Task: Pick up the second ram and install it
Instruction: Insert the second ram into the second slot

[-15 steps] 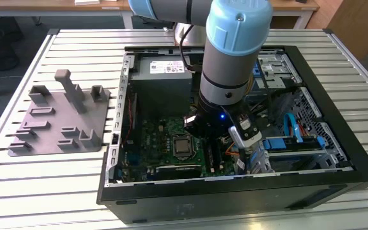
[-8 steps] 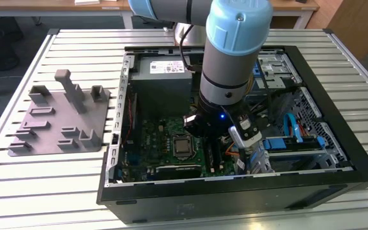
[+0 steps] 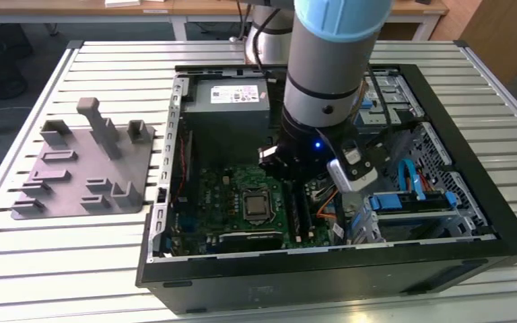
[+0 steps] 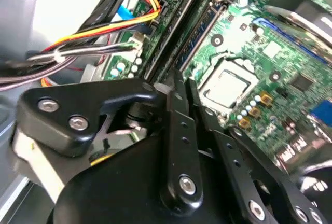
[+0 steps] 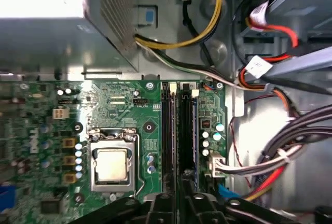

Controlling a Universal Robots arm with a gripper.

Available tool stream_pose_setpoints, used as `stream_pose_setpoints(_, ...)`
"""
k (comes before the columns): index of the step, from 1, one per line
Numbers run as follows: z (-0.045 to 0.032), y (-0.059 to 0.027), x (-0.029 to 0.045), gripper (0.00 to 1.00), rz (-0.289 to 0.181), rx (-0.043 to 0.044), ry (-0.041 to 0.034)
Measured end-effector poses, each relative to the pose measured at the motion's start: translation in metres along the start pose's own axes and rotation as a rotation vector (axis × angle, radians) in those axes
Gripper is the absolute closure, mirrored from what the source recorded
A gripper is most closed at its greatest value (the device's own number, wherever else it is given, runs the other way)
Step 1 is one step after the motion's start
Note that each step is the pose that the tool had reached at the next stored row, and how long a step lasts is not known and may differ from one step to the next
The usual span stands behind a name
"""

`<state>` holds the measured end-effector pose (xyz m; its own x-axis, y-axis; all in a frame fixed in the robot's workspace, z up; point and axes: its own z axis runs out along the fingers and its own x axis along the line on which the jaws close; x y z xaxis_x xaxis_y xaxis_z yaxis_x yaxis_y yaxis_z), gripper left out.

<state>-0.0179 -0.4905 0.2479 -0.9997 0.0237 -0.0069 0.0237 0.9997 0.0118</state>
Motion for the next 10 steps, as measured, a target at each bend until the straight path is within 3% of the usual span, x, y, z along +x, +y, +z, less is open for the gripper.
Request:
stream_pose_setpoints(5,-0.0144,0.0025,0.0000,0.90,0.000,0.0000,0.0000)
stream_pose_setpoints(10,-0.0149,0.0026,-0.0002,0.90,0.000,0.0000,0.0016)
